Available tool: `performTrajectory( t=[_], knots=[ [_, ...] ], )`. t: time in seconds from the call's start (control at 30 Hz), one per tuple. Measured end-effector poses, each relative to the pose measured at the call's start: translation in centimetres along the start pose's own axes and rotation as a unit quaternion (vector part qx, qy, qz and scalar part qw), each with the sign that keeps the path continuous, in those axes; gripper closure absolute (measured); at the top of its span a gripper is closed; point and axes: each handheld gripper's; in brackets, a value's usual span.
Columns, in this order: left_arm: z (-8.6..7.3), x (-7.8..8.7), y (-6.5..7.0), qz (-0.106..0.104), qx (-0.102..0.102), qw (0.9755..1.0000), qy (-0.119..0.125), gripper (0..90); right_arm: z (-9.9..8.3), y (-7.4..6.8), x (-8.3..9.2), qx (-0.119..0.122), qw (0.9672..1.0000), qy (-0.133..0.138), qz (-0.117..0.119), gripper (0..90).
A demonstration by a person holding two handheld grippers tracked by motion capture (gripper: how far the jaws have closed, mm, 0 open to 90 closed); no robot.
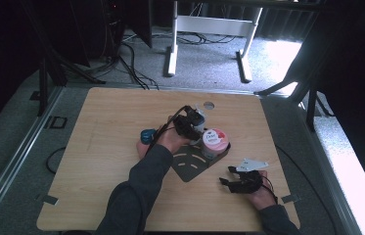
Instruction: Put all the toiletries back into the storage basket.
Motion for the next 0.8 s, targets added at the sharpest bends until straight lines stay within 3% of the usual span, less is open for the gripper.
performTrajectory(
  t=[0.8],
  knots=[
    [0.0,-1.9,-0.5,-0.001,0.017,0.9997,0.015,55.1,0.0,0.0,0.0,0.001,1.0000,0.000,-0.001,37.4]
  ],
)
Point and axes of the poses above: each handheld gripper's, and its own axes: x roughly backward along the jaws, z roughly out of its top, y roughly to its right, and after that the axes turned 4 degrees about y, right-handed
